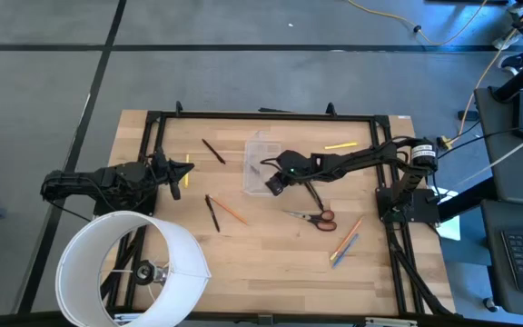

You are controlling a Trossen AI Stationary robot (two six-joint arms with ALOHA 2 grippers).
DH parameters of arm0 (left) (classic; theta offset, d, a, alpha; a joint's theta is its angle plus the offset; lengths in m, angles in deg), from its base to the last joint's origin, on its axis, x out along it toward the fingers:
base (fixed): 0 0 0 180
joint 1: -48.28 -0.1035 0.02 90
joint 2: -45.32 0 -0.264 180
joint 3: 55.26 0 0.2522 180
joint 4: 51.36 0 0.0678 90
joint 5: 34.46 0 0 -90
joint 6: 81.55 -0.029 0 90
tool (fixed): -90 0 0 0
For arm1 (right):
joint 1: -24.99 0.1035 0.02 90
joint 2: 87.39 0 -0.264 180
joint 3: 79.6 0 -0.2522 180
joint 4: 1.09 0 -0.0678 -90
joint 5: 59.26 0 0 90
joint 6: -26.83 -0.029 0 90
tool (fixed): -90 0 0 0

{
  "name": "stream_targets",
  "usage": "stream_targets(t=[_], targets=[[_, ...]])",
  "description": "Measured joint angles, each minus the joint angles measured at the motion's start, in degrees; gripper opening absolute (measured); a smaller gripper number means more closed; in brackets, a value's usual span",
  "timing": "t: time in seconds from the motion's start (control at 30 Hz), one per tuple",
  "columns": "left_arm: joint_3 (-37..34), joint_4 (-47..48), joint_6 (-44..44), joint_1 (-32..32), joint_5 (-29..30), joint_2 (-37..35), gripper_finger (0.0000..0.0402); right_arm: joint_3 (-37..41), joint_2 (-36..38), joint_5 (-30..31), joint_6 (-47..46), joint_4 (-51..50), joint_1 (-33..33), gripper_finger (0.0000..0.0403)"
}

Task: Pick & place school supplies into a supply box
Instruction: Put the right yellow pen into the transparent supply box

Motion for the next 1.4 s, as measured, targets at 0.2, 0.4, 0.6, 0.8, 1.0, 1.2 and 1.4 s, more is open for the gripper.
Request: stream_targets(t=[0.2, 0.4, 0.6, 0.8, 1.0, 1.2, 1.4], targets=[[0.00, 0.01, 0.01, -0.01, 0.00, 0.00, 0.0013, 0.02, 6.12, -0.44, 6.22, -3.52, -0.26, 0.0088], [0.00, 0.00, 0.01, 0.01, -0.02, 0.00, 0.0008, -0.04, 18.46, -0.43, 16.90, -21.19, -2.30, 0.0088], [0.00, -0.02, 0.01, 0.01, -0.02, 0.00, 0.0008, -0.02, 29.43, -0.35, 28.42, -34.70, -4.02, 0.0088], [0.00, -0.04, 0.01, 0.00, -0.01, 0.00, 0.0012, -0.02, 34.82, -0.42, 28.69, -33.65, -3.96, 0.0088], [0.00, -0.04, -0.05, 0.01, 0.23, 0.00, 0.0011, -0.02, 36.08, -0.42, 28.86, -33.11, -3.96, 0.0088], [-0.02, -0.04, -0.16, 0.00, 2.64, 0.00, 0.0013, -0.02, 36.08, -0.40, 31.30, -33.74, -3.98, 0.0093], [0.00, -0.04, -0.16, -0.01, 5.46, 0.00, 0.0009, -0.02, 36.08, 8.81, 31.62, -35.22, -4.12, 0.0160]])
